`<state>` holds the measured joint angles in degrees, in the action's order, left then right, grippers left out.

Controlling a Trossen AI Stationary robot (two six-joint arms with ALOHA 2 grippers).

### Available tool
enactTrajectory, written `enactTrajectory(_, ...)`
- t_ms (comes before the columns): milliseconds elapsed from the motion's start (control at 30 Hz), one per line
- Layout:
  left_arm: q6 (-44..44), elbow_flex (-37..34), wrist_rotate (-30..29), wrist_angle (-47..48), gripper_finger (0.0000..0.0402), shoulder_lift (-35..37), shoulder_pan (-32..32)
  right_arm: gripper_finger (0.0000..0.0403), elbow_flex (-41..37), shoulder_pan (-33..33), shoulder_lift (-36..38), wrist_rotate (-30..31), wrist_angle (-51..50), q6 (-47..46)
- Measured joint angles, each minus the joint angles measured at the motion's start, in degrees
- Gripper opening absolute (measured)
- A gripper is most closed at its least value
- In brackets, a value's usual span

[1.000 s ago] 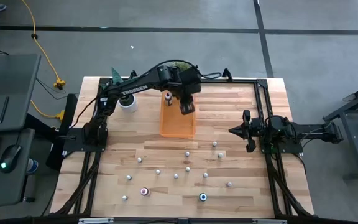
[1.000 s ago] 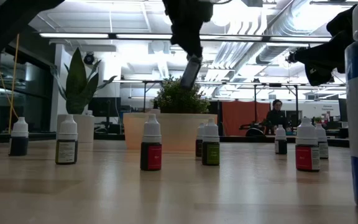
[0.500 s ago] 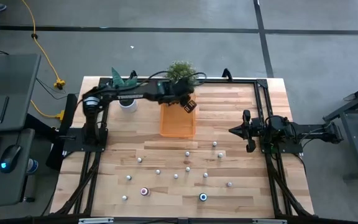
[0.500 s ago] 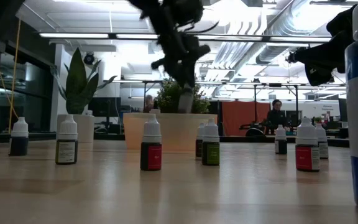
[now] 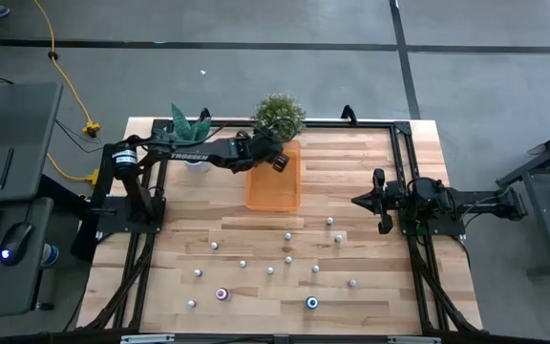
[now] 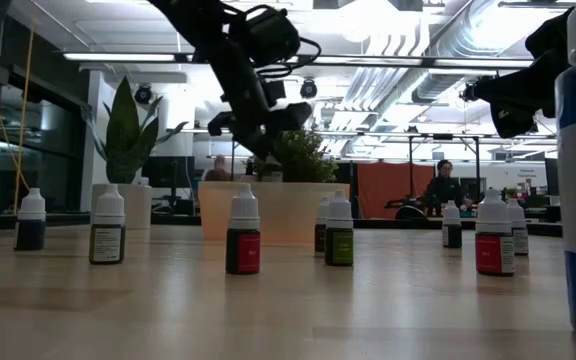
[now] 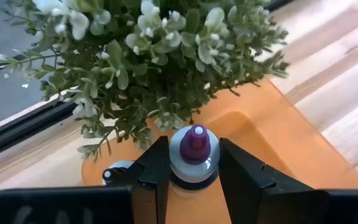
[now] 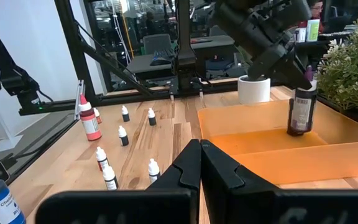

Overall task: Pick & Place food coloring
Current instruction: Put the large violet food coloring bottle into the orange bin

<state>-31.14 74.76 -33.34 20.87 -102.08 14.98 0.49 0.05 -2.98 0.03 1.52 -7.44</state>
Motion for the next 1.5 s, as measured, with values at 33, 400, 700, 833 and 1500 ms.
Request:
enactTrajectory(33,-0.08,0.0,-0.4,-0.71,0.0102,0.0,0.0,0.0,0.02,0.0,0.0,-0.02,-0.02,0.0)
enactTrajectory(400,-4.06,0.0,-3.78,-2.22,0.0102,-2.0,0.02,0.0,0.01,0.0,0.0,-0.02,-0.01,0.0)
enactTrajectory(700,-5.4,0.0,-4.91,-0.68,0.0102,-2.05,0.04,0.0,0.0,-0.02,0.0,-0.02,-0.02,0.0)
enactTrajectory(833,-6.06,-1.09,-4.72,-0.73,0.0102,-2.05,0.04,0.0,0.0,-0.01,0.0,-0.02,-0.01,0.0)
enactTrajectory(1500,-6.42,-2.54,-1.7,-2.48,0.015,-2.05,0.04,0.0,0.0,-0.01,0.0,-0.02,0.0,0.0)
